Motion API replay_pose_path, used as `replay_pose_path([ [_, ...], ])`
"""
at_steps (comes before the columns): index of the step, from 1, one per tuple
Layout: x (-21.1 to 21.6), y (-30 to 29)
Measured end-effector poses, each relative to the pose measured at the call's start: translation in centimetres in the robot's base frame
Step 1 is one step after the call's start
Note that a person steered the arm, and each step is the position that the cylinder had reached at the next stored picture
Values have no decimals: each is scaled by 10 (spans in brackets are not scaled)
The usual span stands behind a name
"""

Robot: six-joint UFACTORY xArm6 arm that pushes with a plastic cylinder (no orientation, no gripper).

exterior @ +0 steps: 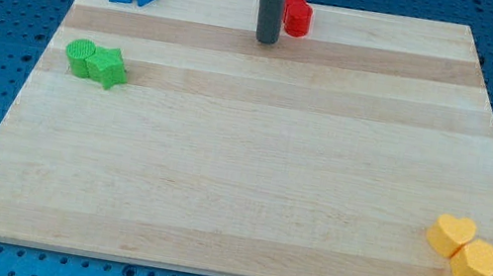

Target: Move your arm to the center

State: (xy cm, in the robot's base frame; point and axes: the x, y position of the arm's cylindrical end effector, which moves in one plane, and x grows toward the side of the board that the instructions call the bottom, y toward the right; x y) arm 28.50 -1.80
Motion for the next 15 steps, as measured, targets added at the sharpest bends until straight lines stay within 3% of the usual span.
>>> replay_pose_path([
  [8, 72, -14],
  [14, 59, -119],
  [15, 59, -85],
])
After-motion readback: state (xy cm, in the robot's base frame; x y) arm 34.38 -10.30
